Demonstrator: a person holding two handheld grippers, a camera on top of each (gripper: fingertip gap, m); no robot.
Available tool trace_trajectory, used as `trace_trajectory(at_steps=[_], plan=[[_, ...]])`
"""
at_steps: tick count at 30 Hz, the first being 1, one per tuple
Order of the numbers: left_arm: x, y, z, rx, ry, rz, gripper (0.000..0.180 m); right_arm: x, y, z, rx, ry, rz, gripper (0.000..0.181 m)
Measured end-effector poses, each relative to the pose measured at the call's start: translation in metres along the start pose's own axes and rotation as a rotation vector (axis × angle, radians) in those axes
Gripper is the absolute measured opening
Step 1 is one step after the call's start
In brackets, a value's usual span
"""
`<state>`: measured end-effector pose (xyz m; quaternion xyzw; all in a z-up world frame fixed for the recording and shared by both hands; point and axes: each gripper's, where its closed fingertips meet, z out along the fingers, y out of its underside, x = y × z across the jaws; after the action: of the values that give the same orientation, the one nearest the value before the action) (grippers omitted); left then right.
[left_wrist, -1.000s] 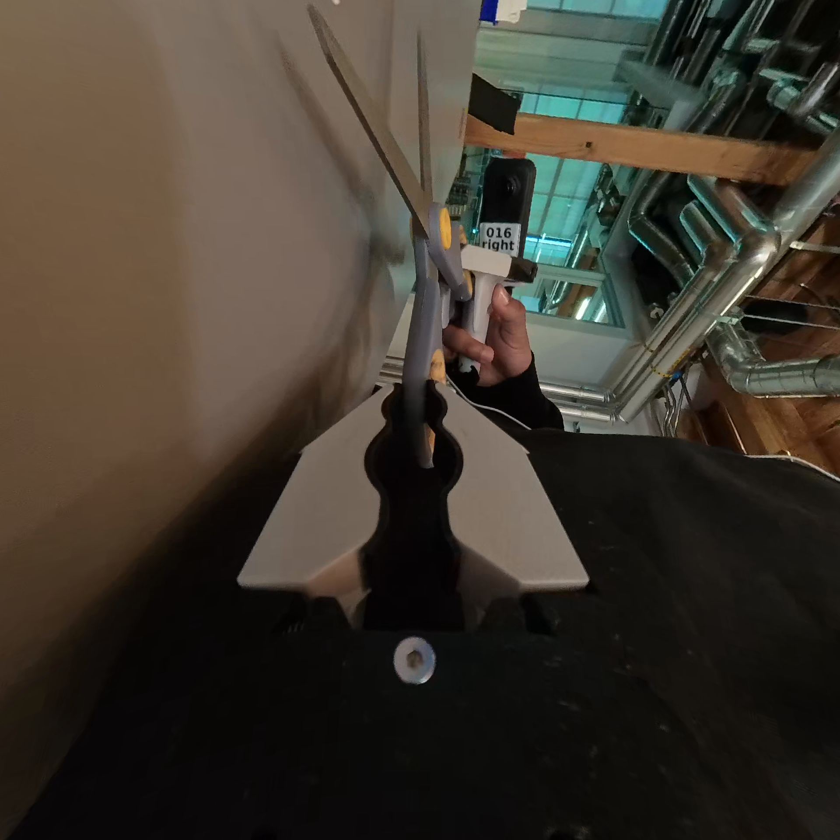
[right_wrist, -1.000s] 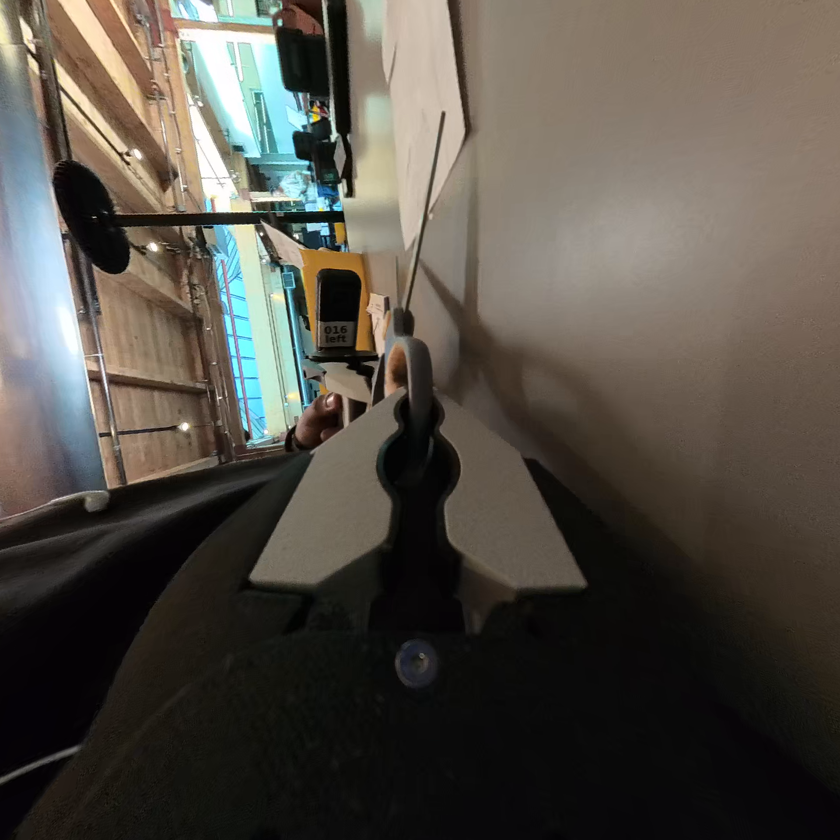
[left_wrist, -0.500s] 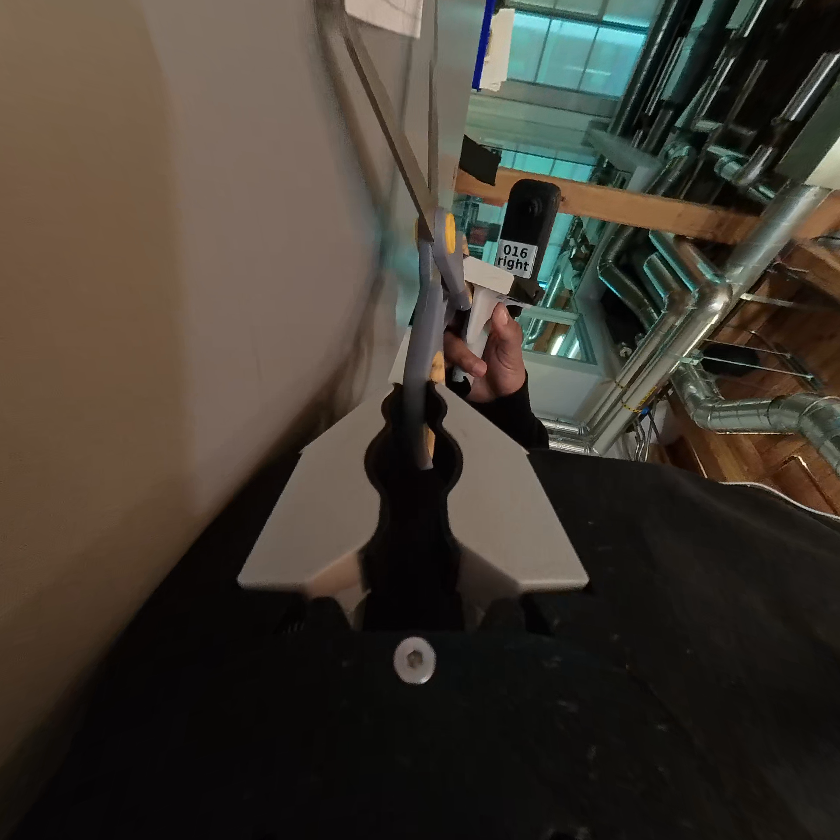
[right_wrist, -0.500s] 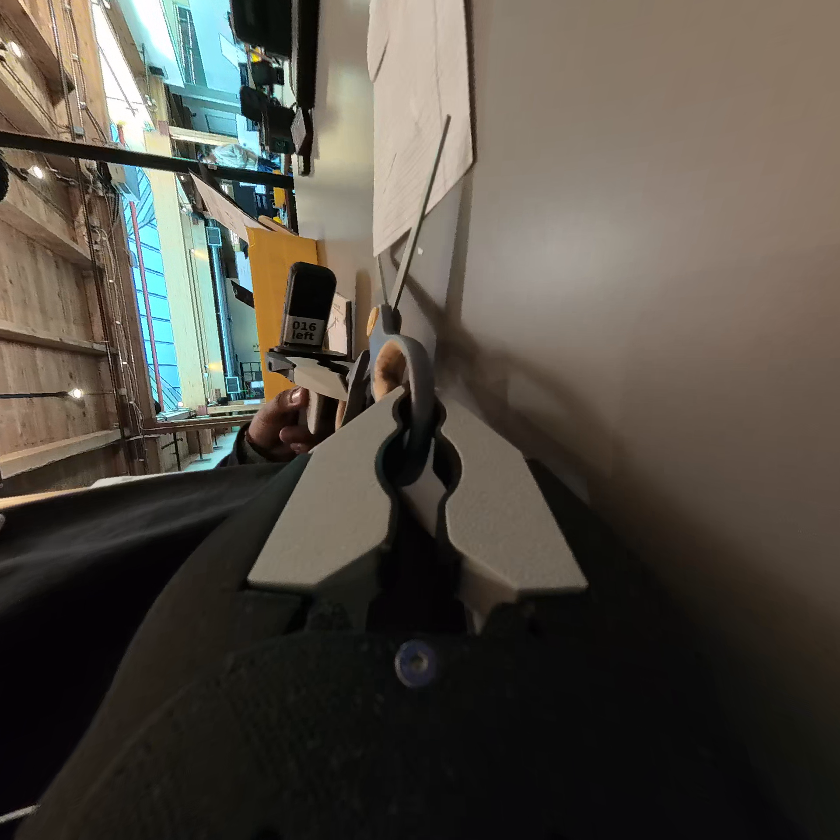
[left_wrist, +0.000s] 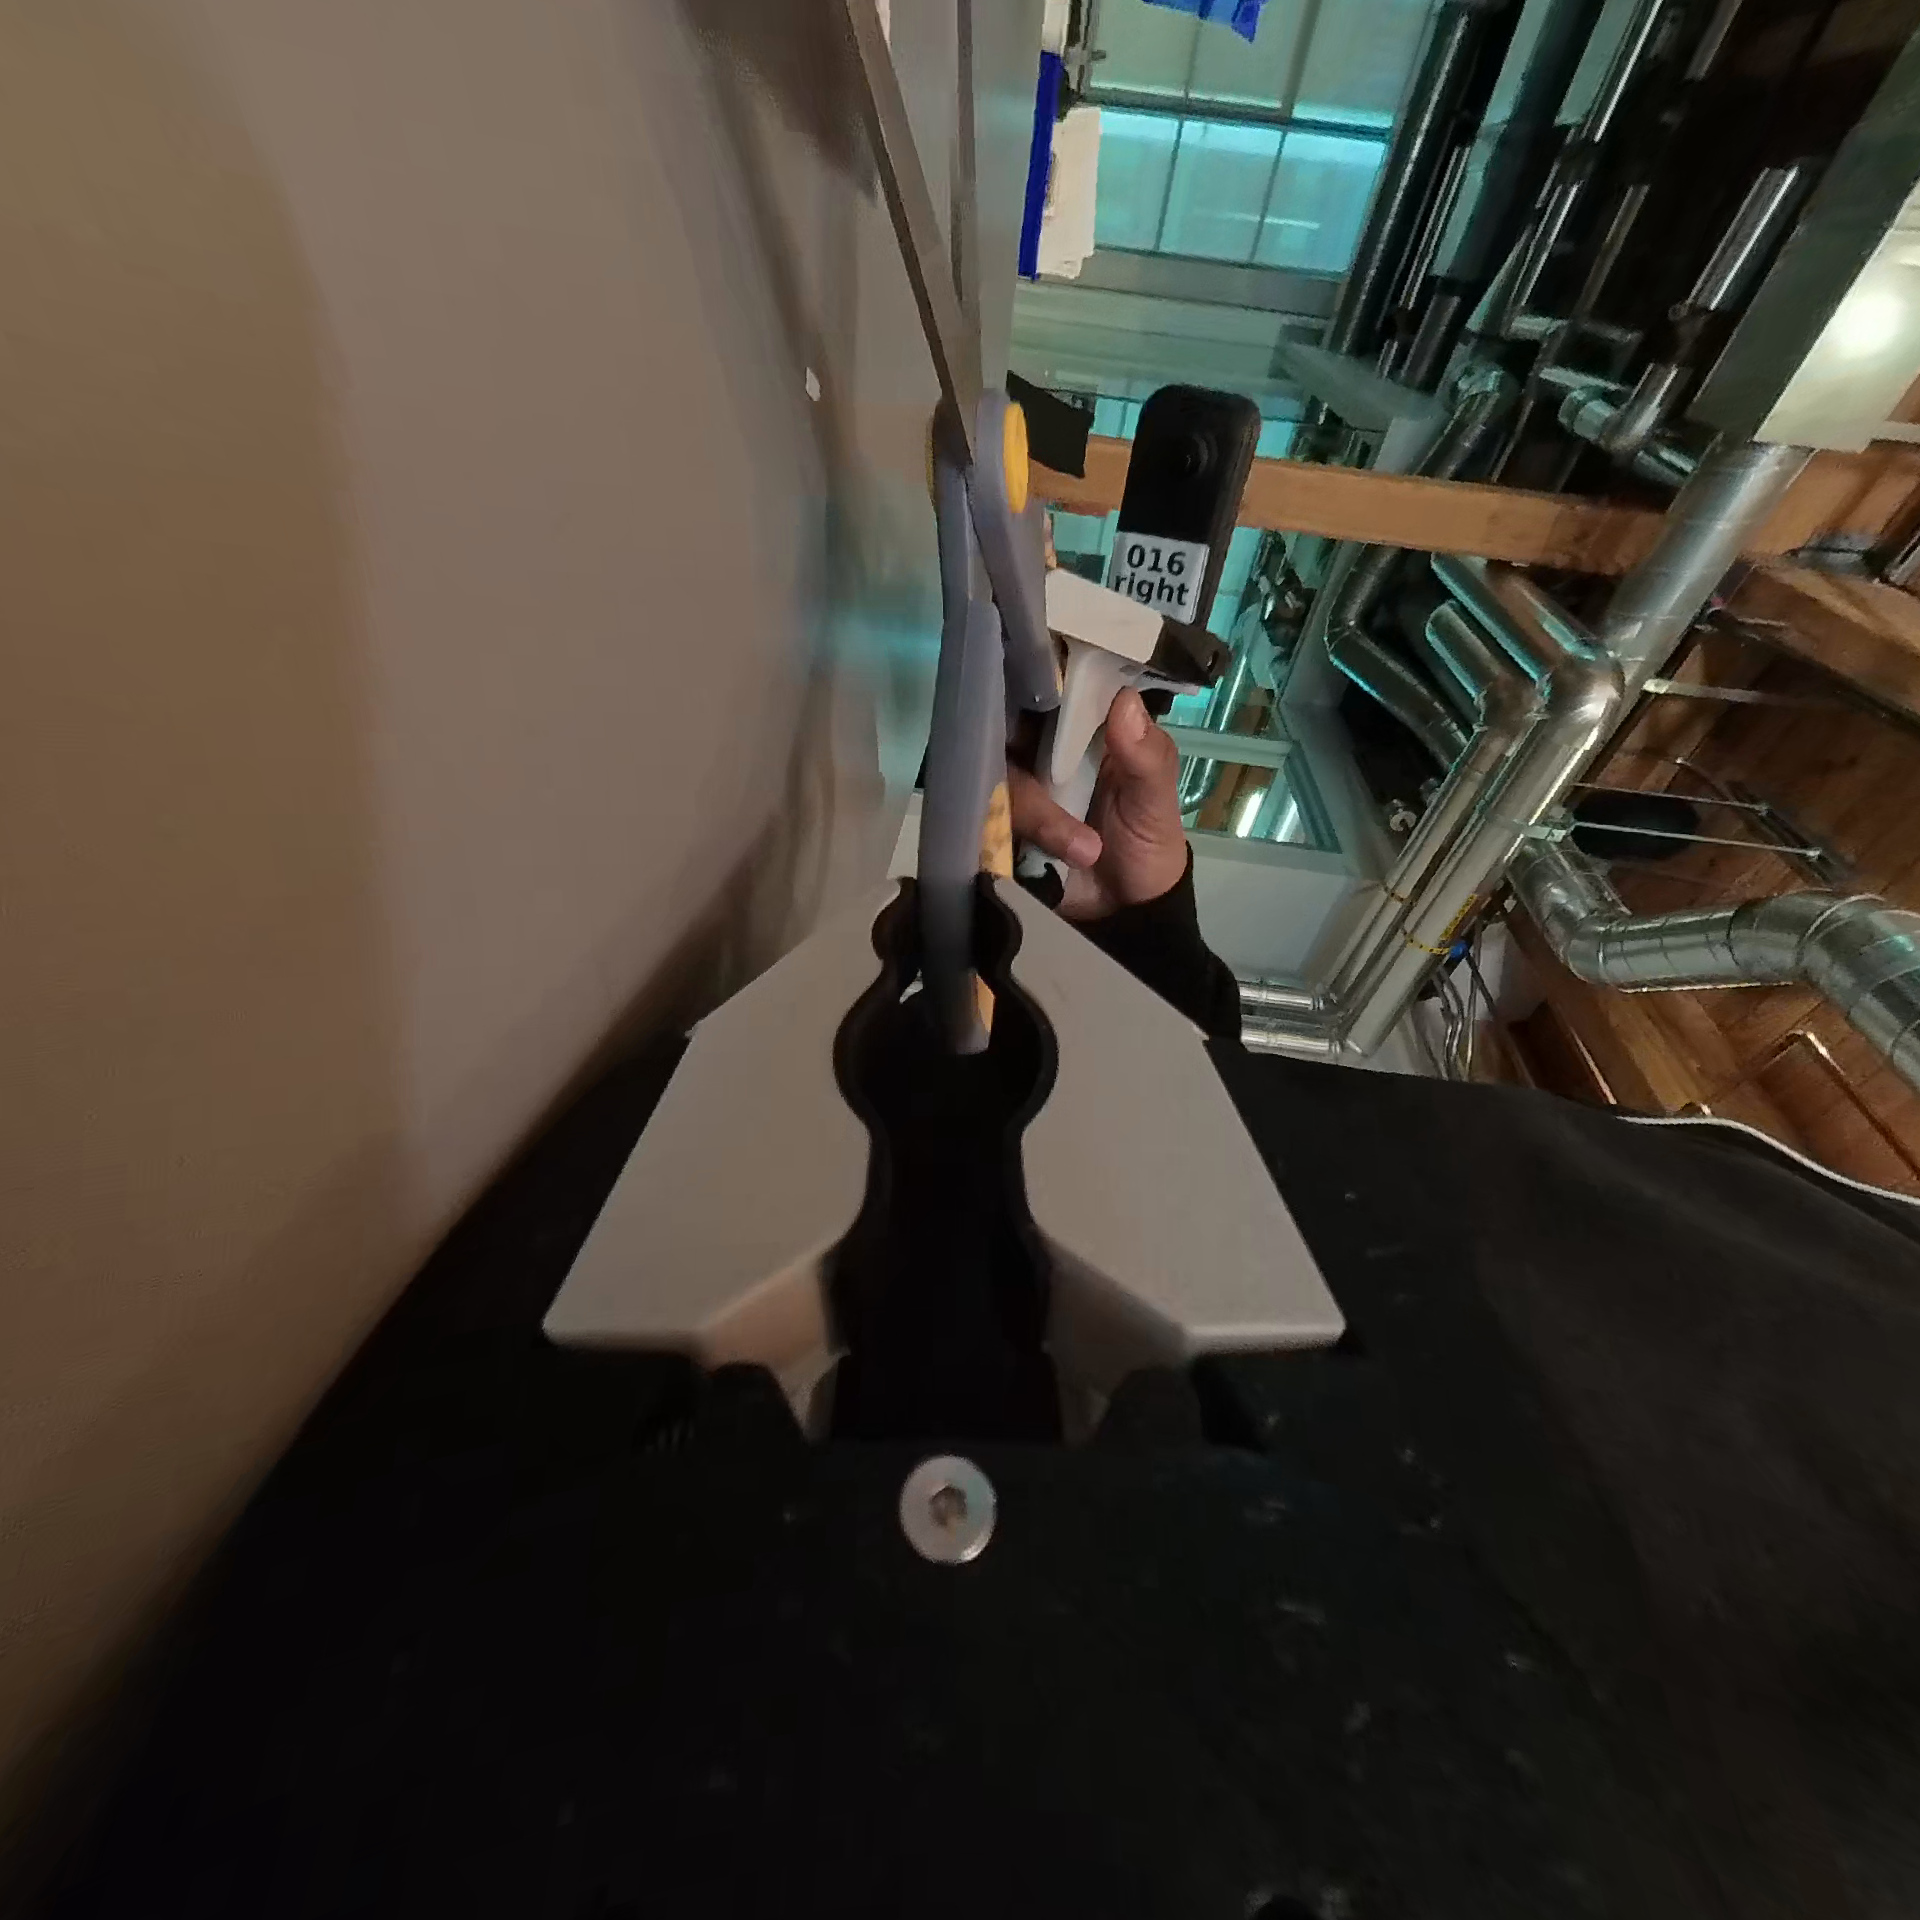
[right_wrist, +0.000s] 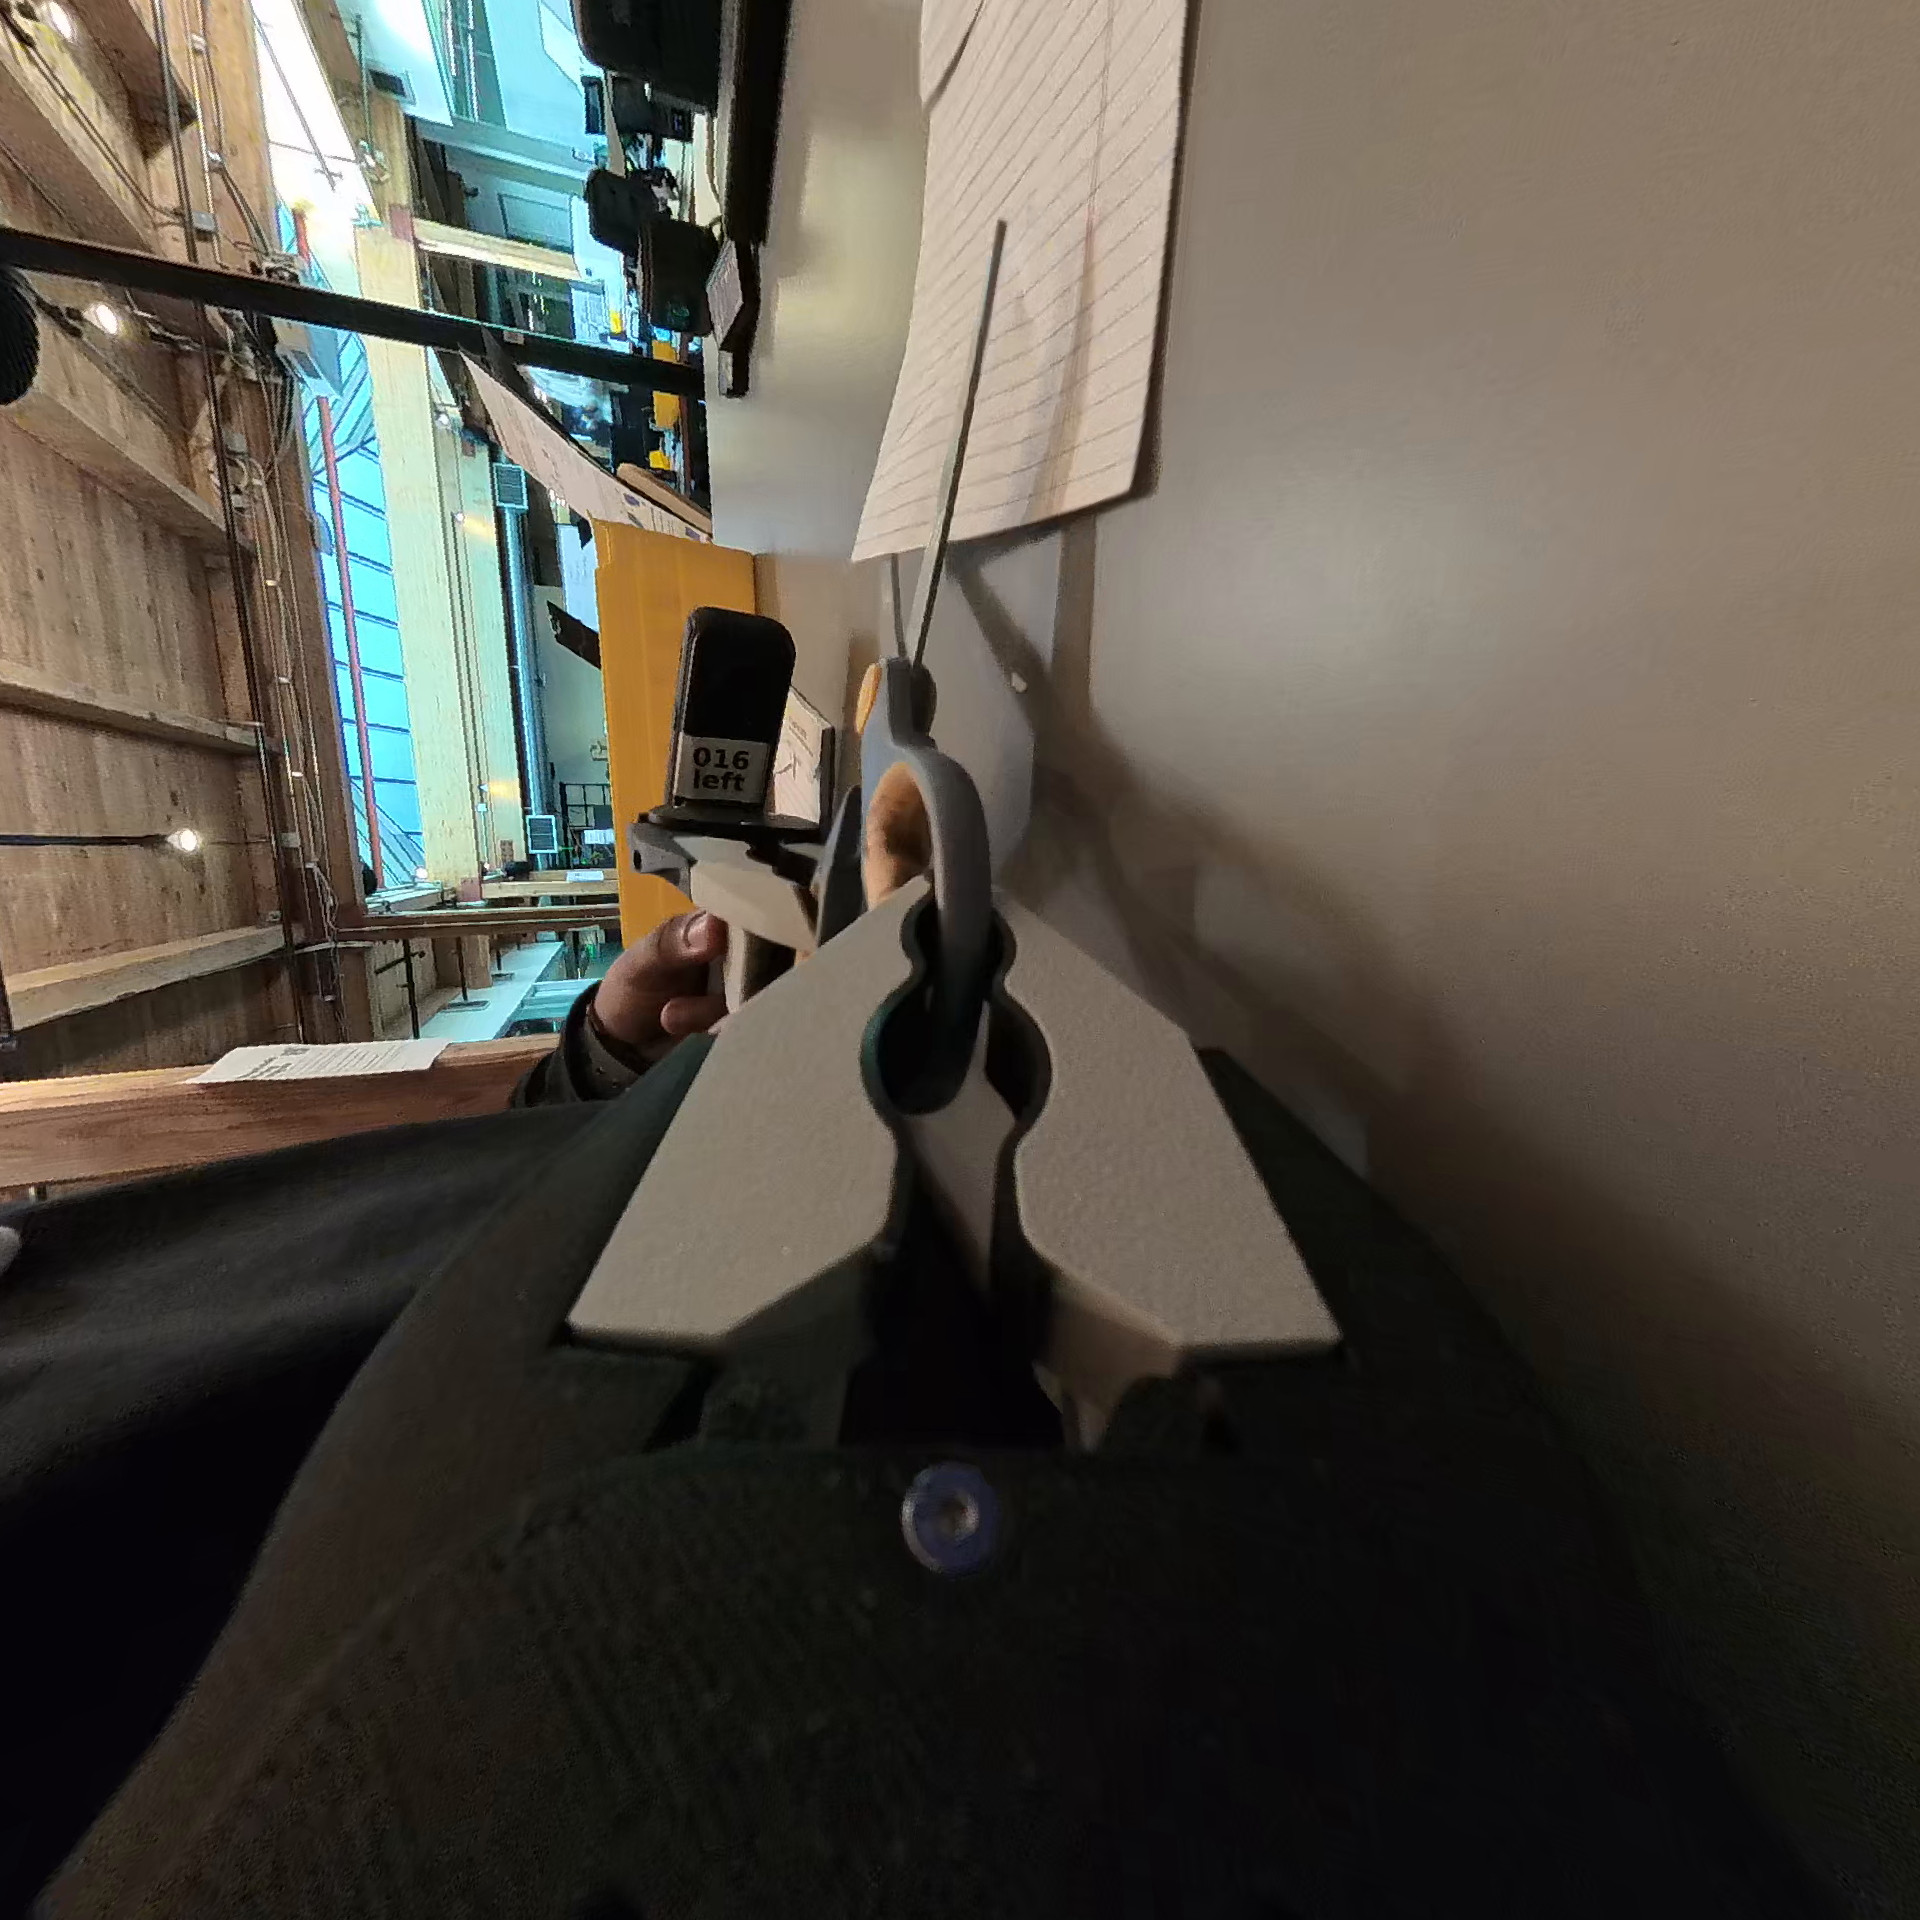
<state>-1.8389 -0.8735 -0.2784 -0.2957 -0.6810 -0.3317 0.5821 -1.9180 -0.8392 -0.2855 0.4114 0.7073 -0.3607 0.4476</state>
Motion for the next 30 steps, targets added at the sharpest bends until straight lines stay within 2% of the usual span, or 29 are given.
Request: trace_trajectory(at_steps=[13,19,30], plan=[[0.007,-0.006,0.008,0.029,0.055,0.005,0.008,0.002,-0.001,0.018,0.071,-0.075,0.135,0.001],[0.009,-0.001,0.019,-0.014,0.055,0.023,0.008,-0.002,-0.001,0.024,0.074,-0.062,0.114,0.001],[0.019,-0.001,0.015,0.004,0.118,0.029,0.008,-0.009,0.001,0.016,0.101,-0.099,0.120,0.001]])
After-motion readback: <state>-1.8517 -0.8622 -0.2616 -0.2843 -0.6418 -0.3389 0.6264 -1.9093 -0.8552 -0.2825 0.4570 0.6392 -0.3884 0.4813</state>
